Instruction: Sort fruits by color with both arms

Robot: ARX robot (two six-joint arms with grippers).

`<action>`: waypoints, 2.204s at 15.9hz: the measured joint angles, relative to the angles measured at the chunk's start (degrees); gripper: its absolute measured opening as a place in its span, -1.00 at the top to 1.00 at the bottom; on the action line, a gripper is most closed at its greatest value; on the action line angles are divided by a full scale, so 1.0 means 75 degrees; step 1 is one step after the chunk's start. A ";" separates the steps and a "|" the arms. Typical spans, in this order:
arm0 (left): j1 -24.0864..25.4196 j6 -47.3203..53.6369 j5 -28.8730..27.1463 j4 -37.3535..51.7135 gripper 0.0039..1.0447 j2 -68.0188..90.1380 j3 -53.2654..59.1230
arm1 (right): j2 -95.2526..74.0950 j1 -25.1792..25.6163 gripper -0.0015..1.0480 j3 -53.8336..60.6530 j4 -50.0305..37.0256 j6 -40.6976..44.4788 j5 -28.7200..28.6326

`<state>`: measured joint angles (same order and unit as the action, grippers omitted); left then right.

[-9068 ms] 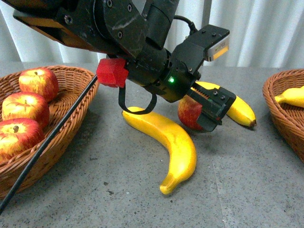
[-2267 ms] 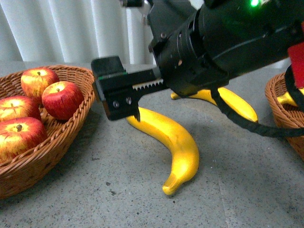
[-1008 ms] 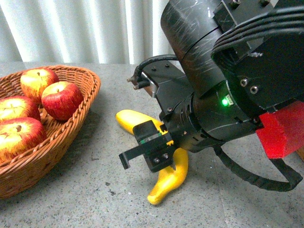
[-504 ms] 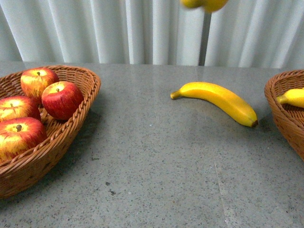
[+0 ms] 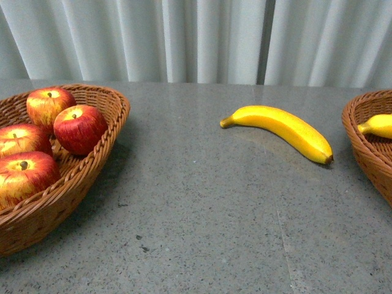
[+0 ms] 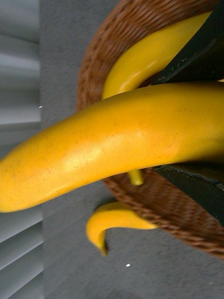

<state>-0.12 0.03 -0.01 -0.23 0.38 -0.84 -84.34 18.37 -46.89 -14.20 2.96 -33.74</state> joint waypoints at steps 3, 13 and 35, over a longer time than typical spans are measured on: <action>0.0000 0.0000 0.0000 0.0000 -0.88 0.0000 0.0000 | 0.0495 0.1137 0.25 0.0577 0.1303 0.1396 -0.0778; 0.0000 0.0000 0.0000 0.0000 -0.88 0.0000 0.0000 | 0.1000 0.0650 -0.85 0.0370 0.1501 0.2375 -0.0504; 0.0000 0.0000 0.0003 0.0000 -0.88 0.0000 0.0000 | -0.4567 -0.3905 -0.87 -0.5292 0.3144 0.1507 0.2804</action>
<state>-0.12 0.03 0.01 -0.23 0.38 -0.84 -118.58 -10.92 -86.59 9.39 14.26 -12.71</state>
